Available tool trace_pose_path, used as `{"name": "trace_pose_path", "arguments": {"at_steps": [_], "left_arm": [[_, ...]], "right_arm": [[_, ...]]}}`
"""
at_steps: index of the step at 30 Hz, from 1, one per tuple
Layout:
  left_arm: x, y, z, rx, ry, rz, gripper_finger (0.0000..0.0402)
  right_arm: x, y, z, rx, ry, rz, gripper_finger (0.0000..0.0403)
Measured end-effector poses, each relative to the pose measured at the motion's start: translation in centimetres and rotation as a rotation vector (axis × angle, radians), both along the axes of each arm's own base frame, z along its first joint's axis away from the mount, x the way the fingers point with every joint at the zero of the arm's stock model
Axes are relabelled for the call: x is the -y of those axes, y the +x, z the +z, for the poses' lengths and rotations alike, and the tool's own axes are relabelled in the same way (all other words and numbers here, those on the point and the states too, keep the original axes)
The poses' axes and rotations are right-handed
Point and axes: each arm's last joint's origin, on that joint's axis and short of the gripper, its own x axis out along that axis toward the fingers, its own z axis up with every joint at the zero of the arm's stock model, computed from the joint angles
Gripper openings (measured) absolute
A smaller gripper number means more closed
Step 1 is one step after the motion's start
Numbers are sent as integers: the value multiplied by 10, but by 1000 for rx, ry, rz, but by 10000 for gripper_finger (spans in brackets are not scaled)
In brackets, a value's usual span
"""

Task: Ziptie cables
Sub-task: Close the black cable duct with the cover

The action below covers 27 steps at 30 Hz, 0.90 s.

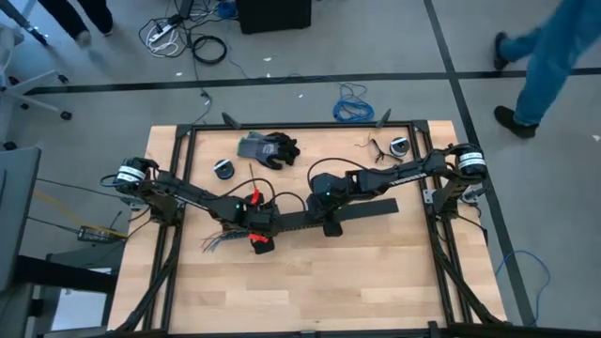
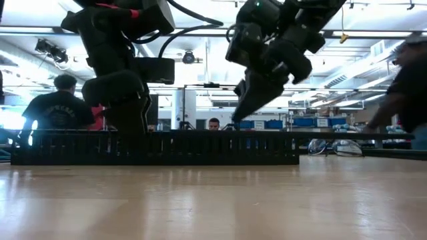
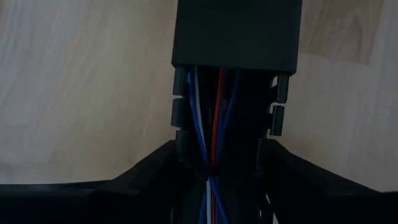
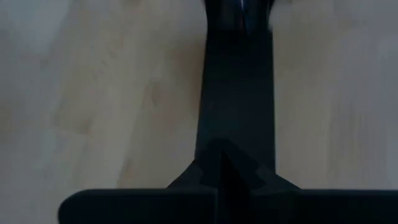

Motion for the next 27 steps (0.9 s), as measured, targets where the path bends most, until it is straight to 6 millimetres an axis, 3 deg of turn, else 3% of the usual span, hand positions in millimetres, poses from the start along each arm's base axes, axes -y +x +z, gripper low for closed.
{"name": "trace_pose_path", "arguments": {"at_steps": [13, 27], "left_arm": [[0, 0, 0, 4, -10, 12, 204], [1, 1, 0, 13, -15, 11, 204]], "right_arm": [[0, 14, -32, -32, 9, 4, 0], [1, 24, -40, 40, 32, 52, 0]]}}
